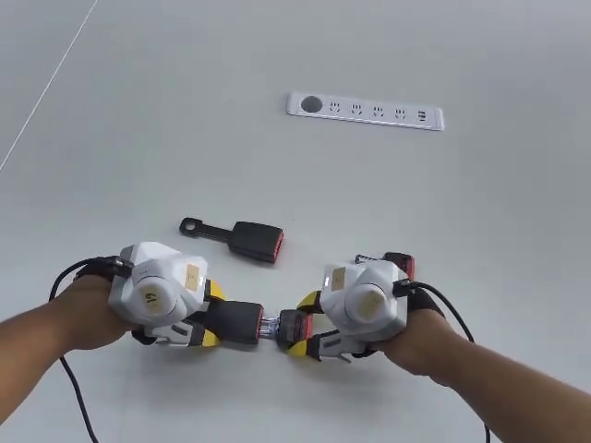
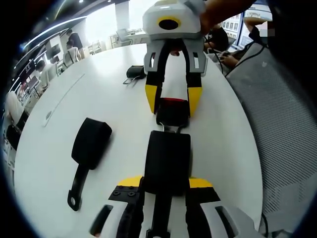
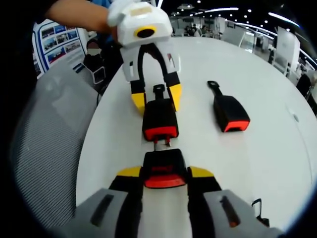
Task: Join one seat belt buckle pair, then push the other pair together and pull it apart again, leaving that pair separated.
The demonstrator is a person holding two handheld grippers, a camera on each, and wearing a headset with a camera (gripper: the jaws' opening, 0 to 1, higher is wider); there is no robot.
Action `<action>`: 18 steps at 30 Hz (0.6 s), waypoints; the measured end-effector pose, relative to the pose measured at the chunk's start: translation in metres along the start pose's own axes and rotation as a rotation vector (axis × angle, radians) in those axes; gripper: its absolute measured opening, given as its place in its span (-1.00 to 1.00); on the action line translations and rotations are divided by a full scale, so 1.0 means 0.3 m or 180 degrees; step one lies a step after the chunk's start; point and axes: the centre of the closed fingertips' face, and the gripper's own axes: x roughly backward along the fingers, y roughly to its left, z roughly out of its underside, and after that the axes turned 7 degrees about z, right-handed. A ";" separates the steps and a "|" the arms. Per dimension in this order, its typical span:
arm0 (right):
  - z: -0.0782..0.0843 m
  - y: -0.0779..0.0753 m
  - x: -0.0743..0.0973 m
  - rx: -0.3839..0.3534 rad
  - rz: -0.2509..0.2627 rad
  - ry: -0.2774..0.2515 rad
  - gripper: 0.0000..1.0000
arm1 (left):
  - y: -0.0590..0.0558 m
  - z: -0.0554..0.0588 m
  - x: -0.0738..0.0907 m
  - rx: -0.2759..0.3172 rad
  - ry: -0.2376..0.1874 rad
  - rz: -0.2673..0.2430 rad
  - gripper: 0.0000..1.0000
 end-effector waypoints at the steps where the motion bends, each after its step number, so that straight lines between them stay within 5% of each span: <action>1: -0.001 0.002 0.000 0.0000 0.0005 0.0001 -0.33 | 0.000 0.000 0.000 -0.0007 0.0004 0.0003 -0.35; 13: -0.059 0.004 -0.043 -0.0002 0.0053 0.0013 -0.35 | 0.002 0.013 0.002 -0.0038 0.0171 0.0030 -0.37; 18: -0.054 -0.001 -0.039 -0.0017 0.0035 0.0069 -0.36 | 0.000 0.000 0.012 -0.0052 0.0131 0.0039 -0.37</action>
